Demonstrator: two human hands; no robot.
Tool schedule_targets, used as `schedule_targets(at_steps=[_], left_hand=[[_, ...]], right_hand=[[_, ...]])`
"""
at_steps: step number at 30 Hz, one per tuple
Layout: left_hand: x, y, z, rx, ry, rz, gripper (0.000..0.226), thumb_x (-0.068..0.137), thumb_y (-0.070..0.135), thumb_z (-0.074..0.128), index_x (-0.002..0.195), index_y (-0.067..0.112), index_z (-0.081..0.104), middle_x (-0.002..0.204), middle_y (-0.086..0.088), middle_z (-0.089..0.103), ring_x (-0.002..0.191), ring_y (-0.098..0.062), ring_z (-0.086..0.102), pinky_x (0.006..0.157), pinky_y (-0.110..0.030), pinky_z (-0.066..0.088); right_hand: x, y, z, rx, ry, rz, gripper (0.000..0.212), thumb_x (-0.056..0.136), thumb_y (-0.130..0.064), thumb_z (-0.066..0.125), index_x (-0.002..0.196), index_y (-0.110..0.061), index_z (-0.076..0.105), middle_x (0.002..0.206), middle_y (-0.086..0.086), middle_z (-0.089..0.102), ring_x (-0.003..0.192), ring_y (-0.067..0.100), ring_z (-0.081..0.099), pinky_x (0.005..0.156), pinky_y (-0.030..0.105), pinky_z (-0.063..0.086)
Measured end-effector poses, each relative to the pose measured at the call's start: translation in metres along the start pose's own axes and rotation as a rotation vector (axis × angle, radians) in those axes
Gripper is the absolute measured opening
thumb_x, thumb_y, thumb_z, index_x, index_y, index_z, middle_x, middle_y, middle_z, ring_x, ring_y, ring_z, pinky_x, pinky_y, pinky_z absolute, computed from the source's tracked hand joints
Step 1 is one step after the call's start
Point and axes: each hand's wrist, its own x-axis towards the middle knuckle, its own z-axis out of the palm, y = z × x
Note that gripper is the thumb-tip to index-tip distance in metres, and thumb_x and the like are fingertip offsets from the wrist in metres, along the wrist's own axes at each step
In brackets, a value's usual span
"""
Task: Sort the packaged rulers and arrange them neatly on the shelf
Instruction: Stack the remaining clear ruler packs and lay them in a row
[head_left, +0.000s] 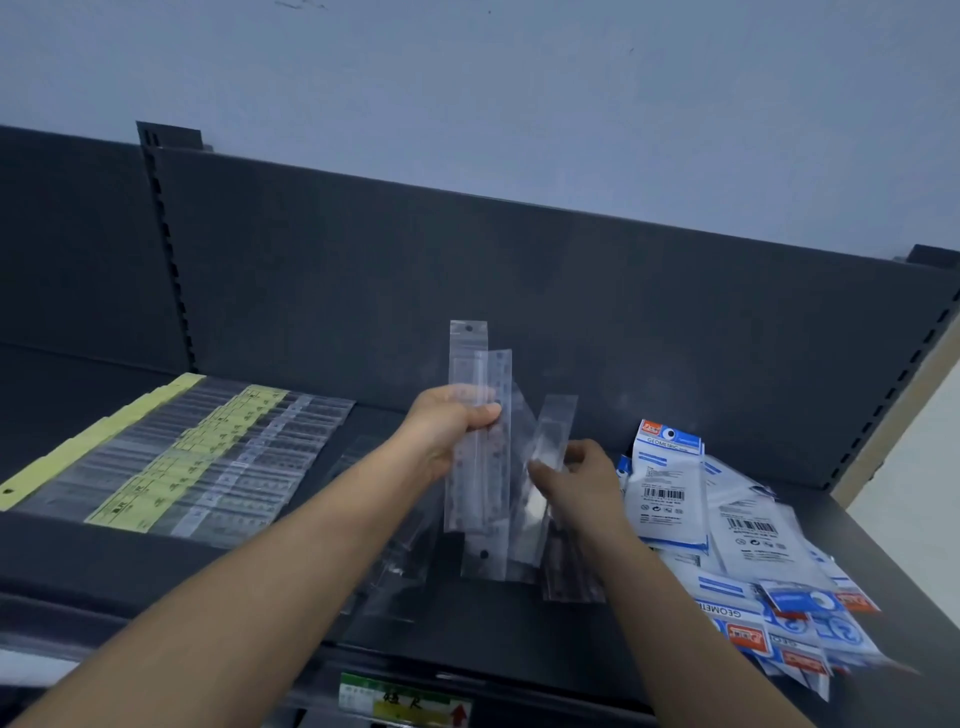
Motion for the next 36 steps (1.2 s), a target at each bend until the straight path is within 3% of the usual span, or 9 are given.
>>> schedule_targets(at_steps=[5, 9, 12, 17, 20, 23, 27, 30, 36], left_hand=[[0.003, 0.000, -0.004, -0.037, 0.053, -0.032, 0.006, 0.081, -0.005, 0.069, 0.082, 0.001, 0.067, 0.076, -0.013, 0.071, 0.062, -0.019, 0.069, 0.058, -0.032, 0.059], [0.001, 0.004, -0.004, -0.083, 0.043, -0.047, 0.006, 0.085, -0.007, 0.063, 0.083, -0.001, 0.065, 0.063, -0.010, 0.070, 0.053, -0.016, 0.069, 0.045, -0.026, 0.054], [0.000, 0.005, -0.005, -0.092, 0.015, -0.039, 0.011, 0.090, -0.005, 0.058, 0.099, -0.007, 0.064, 0.070, -0.016, 0.070, 0.058, -0.021, 0.070, 0.048, -0.029, 0.056], [-0.003, 0.003, -0.009, -0.070, -0.004, -0.062, 0.019, 0.099, 0.008, 0.048, 0.092, -0.001, 0.062, 0.076, -0.019, 0.068, 0.066, -0.026, 0.069, 0.062, -0.037, 0.059], [-0.007, 0.005, -0.011, -0.051, -0.064, -0.103, 0.040, 0.104, 0.026, 0.037, 0.112, -0.006, 0.060, 0.101, -0.025, 0.067, 0.087, -0.034, 0.067, 0.074, -0.045, 0.056], [-0.011, 0.008, -0.012, -0.059, -0.075, -0.124, 0.037, 0.103, 0.028, 0.038, 0.111, 0.002, 0.063, 0.100, -0.016, 0.067, 0.080, -0.024, 0.065, 0.067, -0.037, 0.055], [-0.009, 0.008, -0.015, -0.047, -0.097, -0.050, 0.032, 0.103, 0.024, 0.040, 0.107, 0.010, 0.069, 0.085, -0.005, 0.068, 0.070, -0.015, 0.063, 0.061, -0.027, 0.053], [-0.011, 0.008, -0.013, -0.110, -0.159, -0.053, 0.028, 0.103, 0.026, 0.041, 0.107, 0.010, 0.064, 0.080, -0.006, 0.071, 0.067, -0.015, 0.068, 0.056, -0.026, 0.054], [-0.005, 0.003, -0.014, 0.148, -0.158, -0.047, 0.031, 0.101, 0.038, 0.044, 0.099, 0.016, 0.066, 0.094, -0.003, 0.067, 0.089, -0.018, 0.058, 0.084, -0.034, 0.042]], right_hand=[[-0.005, 0.006, -0.005, -0.591, 0.030, -0.121, 0.051, 0.085, -0.034, 0.063, 0.131, -0.016, 0.049, 0.130, 0.009, 0.053, 0.120, 0.029, 0.045, 0.099, 0.037, 0.038], [-0.010, -0.006, -0.002, -0.409, 0.054, -0.564, 0.067, 0.085, -0.016, 0.067, 0.144, -0.032, 0.040, 0.140, 0.003, 0.041, 0.123, 0.023, 0.038, 0.104, 0.035, 0.036], [-0.006, -0.010, 0.006, -0.249, 0.054, -0.840, 0.058, 0.080, -0.010, 0.068, 0.131, -0.035, 0.057, 0.142, 0.010, 0.044, 0.118, 0.029, 0.049, 0.097, 0.044, 0.046], [-0.004, -0.024, 0.004, -0.285, 0.198, -1.030, 0.023, 0.085, -0.036, 0.058, 0.093, -0.023, 0.076, 0.121, 0.006, 0.062, 0.107, 0.025, 0.056, 0.085, 0.031, 0.048], [-0.009, -0.033, 0.004, -0.246, 0.157, -0.964, 0.023, 0.089, -0.030, 0.052, 0.086, -0.018, 0.071, 0.091, -0.003, 0.067, 0.088, 0.018, 0.058, 0.076, 0.038, 0.052], [-0.013, -0.034, 0.008, -0.197, 0.100, -0.791, 0.015, 0.093, -0.023, 0.051, 0.082, -0.018, 0.060, 0.076, -0.006, 0.064, 0.077, 0.017, 0.056, 0.071, 0.041, 0.048], [-0.021, -0.040, 0.012, 0.106, -0.074, -0.428, 0.020, 0.095, -0.014, 0.053, 0.077, -0.021, 0.055, 0.073, -0.005, 0.062, 0.068, 0.012, 0.057, 0.066, 0.031, 0.049], [-0.019, -0.041, 0.016, 0.233, -0.206, -0.212, 0.022, 0.092, -0.017, 0.057, 0.071, -0.018, 0.057, 0.071, -0.002, 0.061, 0.071, 0.015, 0.057, 0.078, 0.048, 0.053], [-0.012, -0.033, 0.014, 0.289, -0.130, -0.157, 0.012, 0.092, -0.010, 0.060, 0.083, -0.017, 0.056, 0.073, 0.001, 0.063, 0.061, 0.012, 0.056, 0.063, 0.030, 0.048]])
